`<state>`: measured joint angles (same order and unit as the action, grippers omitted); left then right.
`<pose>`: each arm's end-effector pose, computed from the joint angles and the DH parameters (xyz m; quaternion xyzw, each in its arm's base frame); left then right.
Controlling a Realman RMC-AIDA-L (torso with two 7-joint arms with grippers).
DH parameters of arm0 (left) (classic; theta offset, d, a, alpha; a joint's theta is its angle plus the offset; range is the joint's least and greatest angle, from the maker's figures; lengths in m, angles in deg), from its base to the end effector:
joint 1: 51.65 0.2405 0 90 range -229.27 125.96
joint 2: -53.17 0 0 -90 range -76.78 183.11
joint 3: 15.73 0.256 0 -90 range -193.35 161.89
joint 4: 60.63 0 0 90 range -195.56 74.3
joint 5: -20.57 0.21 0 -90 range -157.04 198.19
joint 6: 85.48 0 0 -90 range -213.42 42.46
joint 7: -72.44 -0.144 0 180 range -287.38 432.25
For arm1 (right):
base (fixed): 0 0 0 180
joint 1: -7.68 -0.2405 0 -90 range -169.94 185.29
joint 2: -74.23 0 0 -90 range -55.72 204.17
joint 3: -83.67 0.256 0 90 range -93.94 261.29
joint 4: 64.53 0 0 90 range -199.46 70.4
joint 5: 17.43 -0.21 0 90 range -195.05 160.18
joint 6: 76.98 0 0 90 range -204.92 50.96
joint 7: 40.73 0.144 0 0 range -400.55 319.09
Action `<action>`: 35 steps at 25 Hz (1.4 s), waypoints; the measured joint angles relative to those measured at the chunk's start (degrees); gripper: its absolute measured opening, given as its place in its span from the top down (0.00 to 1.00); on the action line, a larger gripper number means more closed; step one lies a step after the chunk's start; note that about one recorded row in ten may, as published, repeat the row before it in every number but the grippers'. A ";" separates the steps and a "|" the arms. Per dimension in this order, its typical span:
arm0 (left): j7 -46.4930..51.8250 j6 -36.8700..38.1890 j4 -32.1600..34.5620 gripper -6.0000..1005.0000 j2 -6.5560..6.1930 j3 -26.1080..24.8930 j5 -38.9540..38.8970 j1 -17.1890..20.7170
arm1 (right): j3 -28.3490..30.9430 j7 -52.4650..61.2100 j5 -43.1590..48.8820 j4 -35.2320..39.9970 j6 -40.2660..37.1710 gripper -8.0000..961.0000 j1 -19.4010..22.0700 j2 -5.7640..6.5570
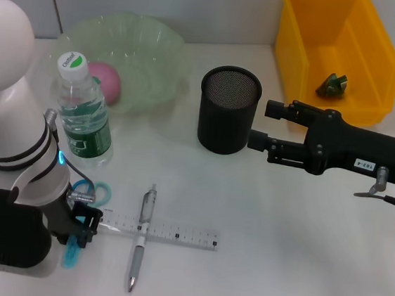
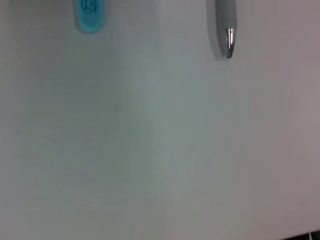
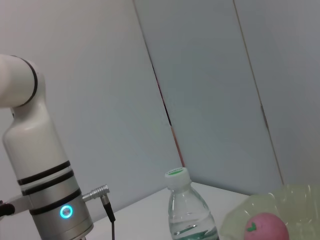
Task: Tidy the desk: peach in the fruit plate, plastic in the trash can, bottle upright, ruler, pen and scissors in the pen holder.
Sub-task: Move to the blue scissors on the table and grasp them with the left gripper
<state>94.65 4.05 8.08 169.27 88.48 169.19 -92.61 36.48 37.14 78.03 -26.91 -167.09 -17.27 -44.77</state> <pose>-0.1821 0.3290 -0.0551 0.5847 -0.7260 -0.2386 0.2723 0.2528 0.3199 0.0095 -0.9000 0.2141 0.3478 0.1525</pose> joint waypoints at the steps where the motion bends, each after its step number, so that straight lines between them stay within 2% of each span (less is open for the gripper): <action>1: 0.00 0.00 0.00 0.76 0.00 0.00 0.00 0.00 | 0.00 0.00 0.00 0.00 0.00 0.14 0.00 0.00; 4: 0.20 0.03 0.09 0.75 0.00 -0.11 -0.08 0.05 | 0.00 0.00 -0.01 0.00 0.00 0.14 -0.01 0.00; 14: 0.87 0.18 0.26 0.50 0.00 0.23 -0.06 0.18 | 0.00 0.08 -0.02 -0.01 -0.31 0.14 -0.12 0.00; 20: 0.75 0.28 0.32 0.45 0.00 0.28 -0.08 0.26 | 0.00 0.09 -0.03 0.04 -0.58 0.14 -0.13 0.00; 35: 0.37 0.28 -0.46 0.46 0.29 0.38 -0.53 -0.32 | 0.00 0.09 -0.11 0.17 -0.69 0.14 0.25 0.08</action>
<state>95.03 4.33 7.62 169.56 88.86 168.66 -92.93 36.48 37.23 77.92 -26.74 -167.78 -17.01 -44.69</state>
